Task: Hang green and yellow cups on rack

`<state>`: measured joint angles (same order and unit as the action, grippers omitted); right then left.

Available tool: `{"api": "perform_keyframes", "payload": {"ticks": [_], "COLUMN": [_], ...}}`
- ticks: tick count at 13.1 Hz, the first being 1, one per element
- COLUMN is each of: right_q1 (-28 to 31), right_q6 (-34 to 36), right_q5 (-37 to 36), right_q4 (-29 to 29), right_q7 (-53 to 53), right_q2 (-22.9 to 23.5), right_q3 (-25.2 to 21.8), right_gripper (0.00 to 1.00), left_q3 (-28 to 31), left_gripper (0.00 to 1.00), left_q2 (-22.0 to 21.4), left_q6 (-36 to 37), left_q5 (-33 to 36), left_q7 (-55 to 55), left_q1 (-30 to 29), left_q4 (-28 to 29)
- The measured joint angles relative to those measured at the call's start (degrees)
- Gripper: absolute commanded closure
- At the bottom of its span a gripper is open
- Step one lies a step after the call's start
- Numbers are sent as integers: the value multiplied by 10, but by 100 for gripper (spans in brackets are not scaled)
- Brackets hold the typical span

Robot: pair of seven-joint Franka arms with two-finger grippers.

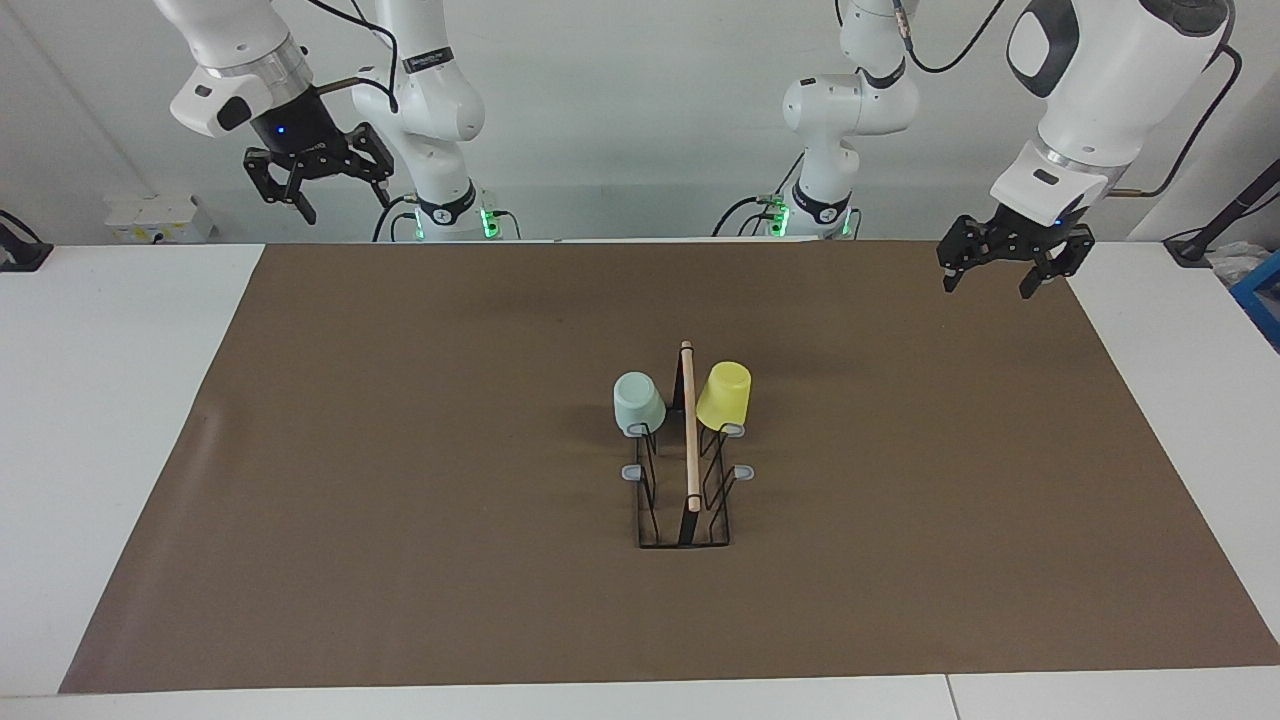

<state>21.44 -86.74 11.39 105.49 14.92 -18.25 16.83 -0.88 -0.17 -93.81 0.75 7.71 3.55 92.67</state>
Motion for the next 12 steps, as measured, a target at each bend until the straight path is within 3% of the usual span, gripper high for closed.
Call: {"api": "perform_keyframes", "payload": {"ticks": [8,12], "right_q1": [6,-28], "right_q6": [47,49], "right_q5": [-2,-21], "right_q4": [-47,-83], "right_q7": [0,2], "right_q2": [1,38], "right_q3": [-26,-68], "right_gripper": [0,0], "left_q3": [0,0], "left_gripper": [0,0], "left_q2": [0,0], "left_q6": [0,0], "left_q5": [0,0], "left_q7": [0,0], "left_q1": [0,0], "left_q4": [0,0]}}
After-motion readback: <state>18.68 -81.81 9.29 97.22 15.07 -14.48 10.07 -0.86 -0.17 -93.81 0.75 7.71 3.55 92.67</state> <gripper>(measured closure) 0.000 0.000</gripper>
